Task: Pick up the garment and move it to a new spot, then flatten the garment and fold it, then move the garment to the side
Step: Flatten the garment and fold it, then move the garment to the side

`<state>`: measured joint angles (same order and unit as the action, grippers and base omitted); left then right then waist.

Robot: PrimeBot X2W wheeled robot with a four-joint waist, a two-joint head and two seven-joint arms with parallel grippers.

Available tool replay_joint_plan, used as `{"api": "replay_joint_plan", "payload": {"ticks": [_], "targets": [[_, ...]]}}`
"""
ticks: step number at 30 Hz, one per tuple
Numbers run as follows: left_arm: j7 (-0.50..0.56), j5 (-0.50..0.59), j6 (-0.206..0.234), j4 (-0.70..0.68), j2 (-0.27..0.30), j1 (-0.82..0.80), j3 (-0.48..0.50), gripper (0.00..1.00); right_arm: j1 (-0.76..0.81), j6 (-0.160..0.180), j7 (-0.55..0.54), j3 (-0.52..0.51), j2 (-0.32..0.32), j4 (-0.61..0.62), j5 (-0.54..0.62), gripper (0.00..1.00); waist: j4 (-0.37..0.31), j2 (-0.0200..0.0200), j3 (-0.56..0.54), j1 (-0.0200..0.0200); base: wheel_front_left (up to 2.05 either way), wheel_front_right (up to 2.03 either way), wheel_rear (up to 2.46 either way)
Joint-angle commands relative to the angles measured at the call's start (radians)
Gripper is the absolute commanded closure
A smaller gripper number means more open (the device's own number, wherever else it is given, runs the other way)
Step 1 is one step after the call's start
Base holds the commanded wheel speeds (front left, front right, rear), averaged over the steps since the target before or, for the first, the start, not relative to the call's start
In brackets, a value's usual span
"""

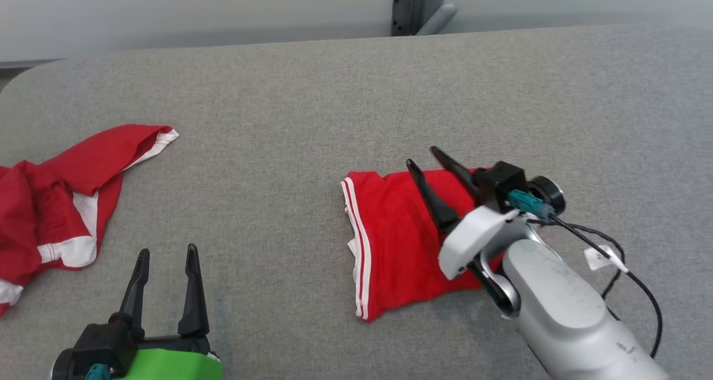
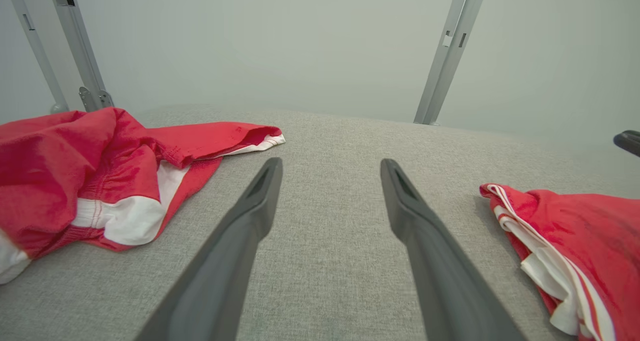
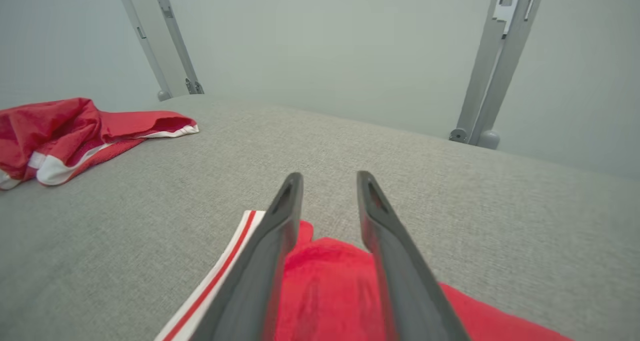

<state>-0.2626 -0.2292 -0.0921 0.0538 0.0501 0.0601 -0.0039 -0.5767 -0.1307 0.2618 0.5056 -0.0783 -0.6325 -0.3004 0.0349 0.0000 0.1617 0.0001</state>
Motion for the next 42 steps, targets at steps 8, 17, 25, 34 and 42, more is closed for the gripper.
{"api": "replay_joint_plan", "payload": {"ticks": [8,17,25,34,42], "targets": [[-0.002,0.019,0.003,0.024,0.001,0.046,0.009,0.00,0.283,0.000,0.003,-0.257,-0.098,0.276,0.078,0.00,-0.058,0.0000,-0.129,-0.0001,0.00,0.00,0.00],[-0.001,0.038,-0.006,0.089,0.001,0.080,0.055,0.00,0.515,0.000,0.003,-0.478,-0.125,0.408,0.089,0.00,-0.048,0.0000,-0.170,-0.0001,0.00,0.00,0.00],[-0.001,0.032,-0.013,0.113,0.001,0.070,0.070,0.00,0.611,0.000,0.003,-0.557,-0.095,0.421,0.113,0.00,-0.037,0.0000,-0.178,-0.0001,0.00,0.00,0.00],[-0.001,0.031,-0.016,0.113,0.001,0.060,0.079,0.00,0.625,0.000,0.003,-0.577,-0.073,0.420,0.114,0.00,-0.024,0.0000,-0.178,-0.0001,0.00,0.00,0.00],[-0.001,0.028,-0.019,0.107,0.001,0.056,0.077,0.00,0.608,0.000,0.003,-0.580,-0.071,0.419,0.064,0.00,-0.016,0.0000,-0.171,-0.0001,0.00,0.00,0.00]]}}
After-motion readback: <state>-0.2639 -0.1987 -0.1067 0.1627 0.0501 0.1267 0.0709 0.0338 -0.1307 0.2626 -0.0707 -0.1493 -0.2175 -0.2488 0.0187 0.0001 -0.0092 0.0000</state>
